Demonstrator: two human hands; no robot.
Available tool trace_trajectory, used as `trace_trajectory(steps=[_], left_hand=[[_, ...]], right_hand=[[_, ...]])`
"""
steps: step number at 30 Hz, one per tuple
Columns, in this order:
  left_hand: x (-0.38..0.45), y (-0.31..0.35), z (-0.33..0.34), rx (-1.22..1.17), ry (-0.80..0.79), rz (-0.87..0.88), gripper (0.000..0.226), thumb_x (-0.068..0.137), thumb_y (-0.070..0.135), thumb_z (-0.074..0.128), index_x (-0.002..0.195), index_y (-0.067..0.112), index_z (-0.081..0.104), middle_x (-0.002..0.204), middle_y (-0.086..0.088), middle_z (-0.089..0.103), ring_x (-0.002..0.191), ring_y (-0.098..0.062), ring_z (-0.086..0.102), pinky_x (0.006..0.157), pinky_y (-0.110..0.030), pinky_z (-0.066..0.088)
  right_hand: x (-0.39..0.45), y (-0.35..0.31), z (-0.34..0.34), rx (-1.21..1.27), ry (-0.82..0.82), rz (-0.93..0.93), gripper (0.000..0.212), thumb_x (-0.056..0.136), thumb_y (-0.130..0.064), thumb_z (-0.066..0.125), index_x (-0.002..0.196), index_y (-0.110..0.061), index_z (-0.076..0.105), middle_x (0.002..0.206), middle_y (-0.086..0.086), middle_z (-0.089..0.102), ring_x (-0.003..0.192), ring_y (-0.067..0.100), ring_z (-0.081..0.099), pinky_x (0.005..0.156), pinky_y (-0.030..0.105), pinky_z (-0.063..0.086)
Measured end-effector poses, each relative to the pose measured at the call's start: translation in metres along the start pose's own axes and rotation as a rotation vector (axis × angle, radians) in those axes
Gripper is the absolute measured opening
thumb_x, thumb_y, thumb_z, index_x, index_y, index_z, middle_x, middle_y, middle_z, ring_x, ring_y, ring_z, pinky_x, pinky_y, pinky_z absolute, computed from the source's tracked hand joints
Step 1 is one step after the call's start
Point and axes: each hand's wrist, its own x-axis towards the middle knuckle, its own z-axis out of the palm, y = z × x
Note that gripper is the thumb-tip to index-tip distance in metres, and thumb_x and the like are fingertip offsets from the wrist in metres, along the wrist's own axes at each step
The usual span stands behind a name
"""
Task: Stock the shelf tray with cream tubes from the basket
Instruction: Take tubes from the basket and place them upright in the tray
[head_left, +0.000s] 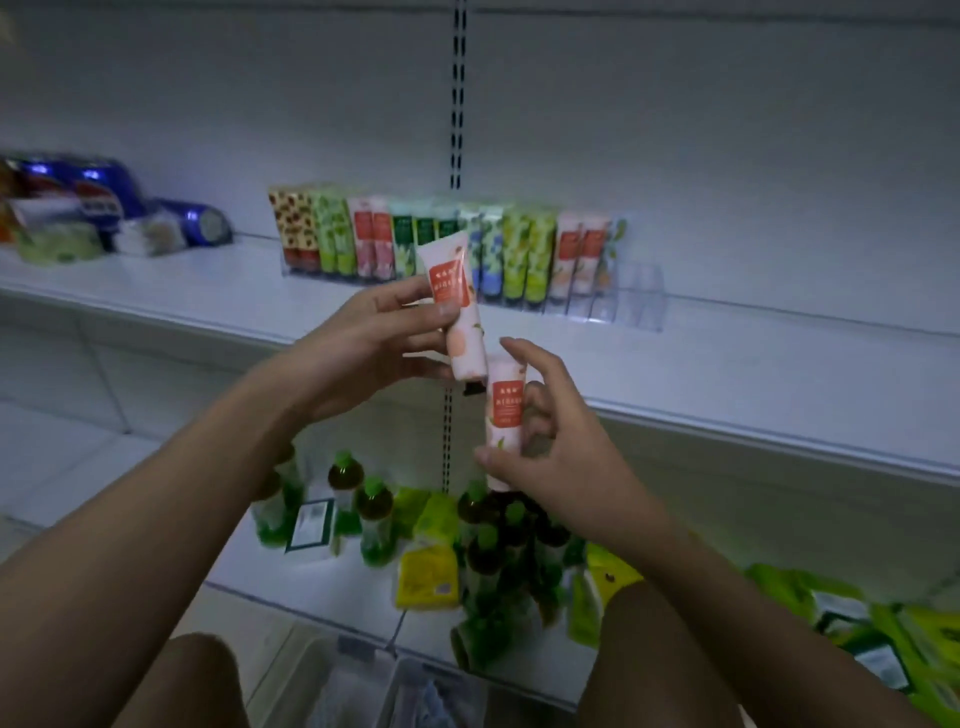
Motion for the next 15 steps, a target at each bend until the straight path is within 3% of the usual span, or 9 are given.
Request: trace_trajectory(steps=[4,7,11,15], left_hand=[[0.034,0.016,0.007,-0.017,0.064,0.07,0.024,0.084,0.027,0.068,0.108,0.022,0.068,0.1,-0.003,0.07,0.09,-0.019,0.068,0.077,-0.034,0.056],[0.062,0.009,0.02,-0.032,0.13,0.076,0.021,0.09,0.023,0.063,0.11,0.02,0.065,0.098,-0.006,0.07,0.09,-0.024,0.069,0.082,-0.043,0.057],[0.095,-0.014,0.041,-0.097,0.23,0.04,0.017,0.095,0.021,0.058,0.111,0.022,0.064,0.089,-0.001,0.072,0.083,-0.024,0.07,0.069,-0.037,0.058],[0.109,-0.034,0.044,-0.152,0.263,0.039,0.018,0.097,0.02,0.055,0.111,0.026,0.065,0.083,0.003,0.072,0.077,-0.022,0.07,0.066,-0.038,0.057]], right_hand=[[0.012,-0.027,-0.033,-0.114,0.139,-0.012,0.069,0.076,-0.03,0.079,0.126,-0.055,0.038,0.091,-0.011,0.066,0.067,0.004,0.06,0.063,0.019,0.053],[0.029,-0.04,-0.059,-0.114,0.241,-0.025,0.058,0.081,-0.021,0.077,0.116,-0.051,0.042,0.085,-0.005,0.068,0.057,0.007,0.055,0.052,0.02,0.048],[0.059,-0.052,-0.09,-0.156,0.324,0.013,0.045,0.087,-0.014,0.071,0.106,-0.044,0.042,0.085,0.003,0.071,0.054,0.013,0.061,0.046,0.028,0.049],[0.088,-0.053,-0.119,-0.24,0.342,0.051,0.023,0.097,-0.013,0.056,0.111,-0.026,0.043,0.078,0.012,0.069,0.055,0.019,0.062,0.05,0.03,0.054]])
